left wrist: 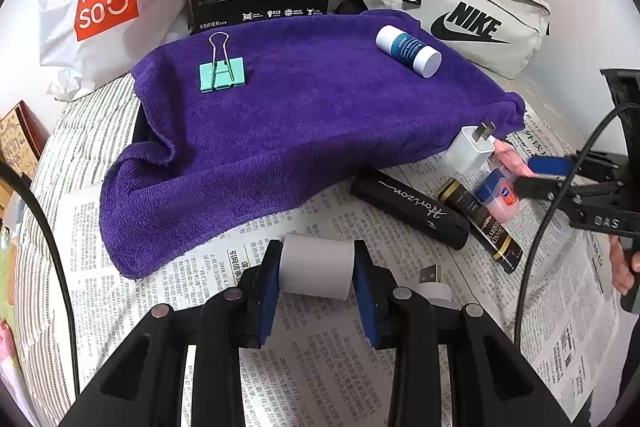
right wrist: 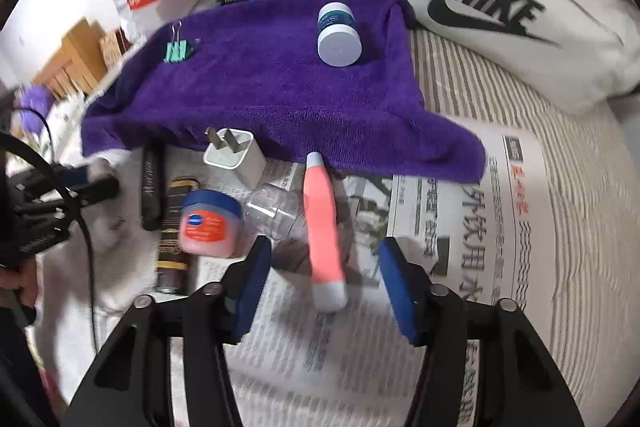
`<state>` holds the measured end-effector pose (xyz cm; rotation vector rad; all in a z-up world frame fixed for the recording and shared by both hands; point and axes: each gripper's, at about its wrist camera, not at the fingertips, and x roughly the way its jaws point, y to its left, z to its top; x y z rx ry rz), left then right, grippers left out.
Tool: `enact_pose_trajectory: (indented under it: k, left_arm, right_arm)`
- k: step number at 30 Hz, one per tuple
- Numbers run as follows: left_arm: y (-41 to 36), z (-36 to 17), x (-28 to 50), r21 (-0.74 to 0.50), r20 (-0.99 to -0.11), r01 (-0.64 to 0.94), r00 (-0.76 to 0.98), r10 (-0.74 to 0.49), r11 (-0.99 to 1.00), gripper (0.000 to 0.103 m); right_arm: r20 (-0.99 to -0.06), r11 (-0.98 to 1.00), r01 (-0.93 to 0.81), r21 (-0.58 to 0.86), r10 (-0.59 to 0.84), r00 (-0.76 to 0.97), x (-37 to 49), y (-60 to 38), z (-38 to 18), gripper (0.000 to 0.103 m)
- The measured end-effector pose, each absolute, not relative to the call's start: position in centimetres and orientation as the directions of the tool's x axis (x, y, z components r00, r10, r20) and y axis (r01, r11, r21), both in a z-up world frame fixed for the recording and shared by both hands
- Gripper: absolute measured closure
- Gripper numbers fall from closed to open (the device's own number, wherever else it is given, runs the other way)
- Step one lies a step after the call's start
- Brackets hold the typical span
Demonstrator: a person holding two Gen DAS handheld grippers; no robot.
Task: Organize rigid objects
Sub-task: 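Grasp the white tape roll with the left tool while the right tool grasps the pink tube, then carry the white roll toward the towel with the left tool while the right tool sets down the pink tube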
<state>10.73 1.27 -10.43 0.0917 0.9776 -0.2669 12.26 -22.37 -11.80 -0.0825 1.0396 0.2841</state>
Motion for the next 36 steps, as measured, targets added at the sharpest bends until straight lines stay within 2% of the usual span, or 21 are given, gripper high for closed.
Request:
enact_pose_trajectory:
  k: [2, 6, 9, 13, 21, 36]
  left_arm:
    - [1.4, -10.4, 10.8, -0.049, -0.828, 0.262, 0.529, -0.186, 0.964, 0.07]
    - [1.4, -10.4, 10.7, -0.05, -0.827, 0.258, 0.531, -0.185, 0.965, 0.07]
    - [1.4, -10.4, 10.7, -0.047, -0.829, 0.258, 0.529, -0.181, 0.965, 0.07]
    - [1.4, -10.4, 10.5, -0.042, -0.831, 0.255, 0.528, -0.175, 0.966, 0.07]
    - [0.8, -10.4, 10.6, -0.007, -0.832, 0.246, 0.537, -0.142, 0.969, 0.071]
    - [2.2, -8.5, 9.8, -0.044, -0.816, 0.216, 0.555, -0.16, 0.975, 0.072]
  right_arm:
    - [-0.854, 0.96, -0.276, 0.05, 0.184, 0.486, 12.6, -22.3, -11.9, 0.06]
    - [-0.843, 0.954, -0.296, 0.037, 0.189, 0.503, 12.8, -22.4, -11.8, 0.084]
    - [-0.848, 0.952, -0.301, 0.046, 0.197, 0.492, 12.4, -22.7, -11.7, 0.087]
    - [-0.856, 0.952, -0.292, 0.093, 0.227, 0.465, 11.8, -23.4, -11.7, 0.088]
    - [-0.855, 0.952, -0.303, 0.036, 0.186, 0.484, 12.0, -22.5, -11.7, 0.087]
    - [-0.842, 0.956, -0.282, 0.084, 0.219, 0.493, 10.7, -24.8, -9.2, 0.087]
